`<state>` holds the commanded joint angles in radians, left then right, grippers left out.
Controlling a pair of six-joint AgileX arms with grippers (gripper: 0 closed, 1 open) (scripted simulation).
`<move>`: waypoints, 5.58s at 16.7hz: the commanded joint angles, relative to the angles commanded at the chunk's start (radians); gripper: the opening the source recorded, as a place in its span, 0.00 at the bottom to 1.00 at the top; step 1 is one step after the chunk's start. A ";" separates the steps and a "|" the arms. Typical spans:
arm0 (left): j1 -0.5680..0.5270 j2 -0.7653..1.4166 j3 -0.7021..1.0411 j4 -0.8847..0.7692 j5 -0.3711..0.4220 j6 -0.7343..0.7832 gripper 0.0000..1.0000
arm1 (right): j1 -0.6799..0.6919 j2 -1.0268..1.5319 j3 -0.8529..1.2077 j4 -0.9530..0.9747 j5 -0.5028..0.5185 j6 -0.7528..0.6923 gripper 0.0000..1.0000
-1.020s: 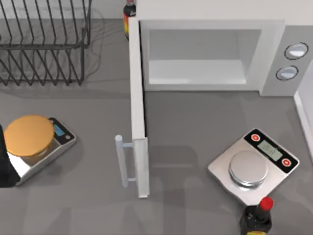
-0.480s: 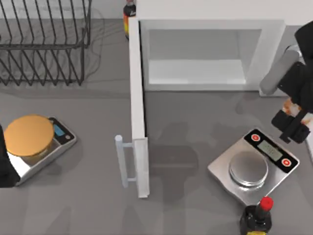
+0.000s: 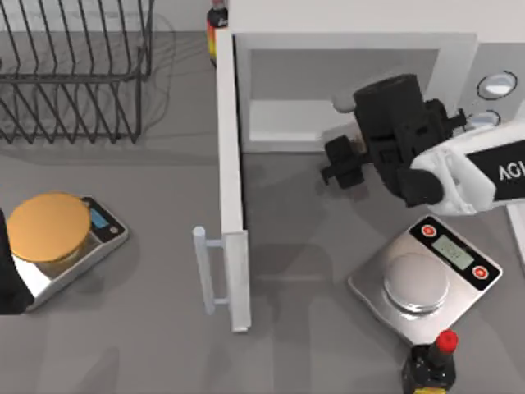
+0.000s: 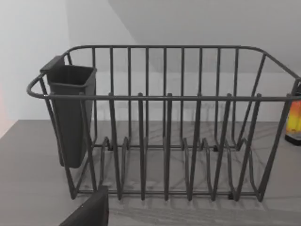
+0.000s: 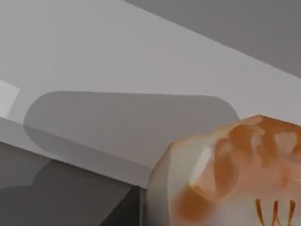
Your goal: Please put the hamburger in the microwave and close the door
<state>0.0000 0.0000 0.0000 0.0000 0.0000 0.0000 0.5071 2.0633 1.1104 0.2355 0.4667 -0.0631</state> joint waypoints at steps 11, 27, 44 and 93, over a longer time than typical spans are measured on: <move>0.000 0.000 0.000 0.000 0.000 0.000 1.00 | 0.127 0.155 0.032 0.402 0.152 0.333 0.00; 0.000 0.000 0.000 0.000 0.000 0.000 1.00 | -0.012 0.504 0.664 0.178 0.031 0.266 0.00; 0.000 0.000 0.000 0.000 0.000 0.000 1.00 | -0.046 0.593 0.798 0.119 0.000 0.249 0.60; 0.000 0.000 0.000 0.000 0.000 0.000 1.00 | 0.310 -0.243 -0.096 0.063 0.358 0.425 1.00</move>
<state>0.0000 0.0000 0.0000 0.0000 0.0000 0.0000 0.8172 1.8204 1.0147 0.2985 0.8246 0.3615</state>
